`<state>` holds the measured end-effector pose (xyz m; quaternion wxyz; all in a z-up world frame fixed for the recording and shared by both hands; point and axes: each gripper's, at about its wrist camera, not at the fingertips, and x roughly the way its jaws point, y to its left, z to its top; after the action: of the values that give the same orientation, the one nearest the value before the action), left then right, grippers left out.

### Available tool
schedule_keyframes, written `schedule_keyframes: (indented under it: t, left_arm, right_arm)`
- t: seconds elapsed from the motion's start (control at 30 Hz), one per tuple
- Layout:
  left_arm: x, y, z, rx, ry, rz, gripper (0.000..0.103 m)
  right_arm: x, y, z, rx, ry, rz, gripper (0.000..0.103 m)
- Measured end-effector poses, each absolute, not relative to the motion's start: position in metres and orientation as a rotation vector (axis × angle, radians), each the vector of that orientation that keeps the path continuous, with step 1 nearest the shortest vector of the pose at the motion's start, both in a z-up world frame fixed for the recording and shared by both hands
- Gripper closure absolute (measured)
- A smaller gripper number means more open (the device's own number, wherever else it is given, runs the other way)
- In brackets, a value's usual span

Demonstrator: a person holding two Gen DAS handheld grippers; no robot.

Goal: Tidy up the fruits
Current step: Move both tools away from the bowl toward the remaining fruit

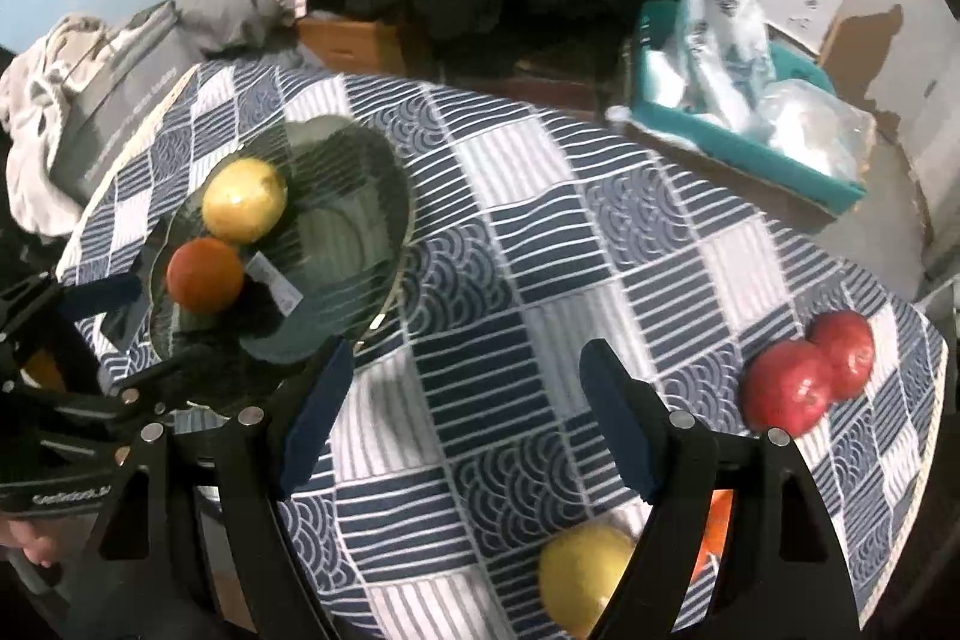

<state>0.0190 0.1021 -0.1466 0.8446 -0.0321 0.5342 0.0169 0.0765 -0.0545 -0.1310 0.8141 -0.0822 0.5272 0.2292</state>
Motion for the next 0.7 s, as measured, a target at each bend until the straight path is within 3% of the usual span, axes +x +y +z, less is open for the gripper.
schedule_keyframes:
  t: [0.7]
  left_arm:
    - [0.028,0.041,-0.107,-0.032,1.046,-0.016,0.019]
  right_arm:
    - [0.067,-0.153,-0.074,-0.094,0.984,0.309,0.024]
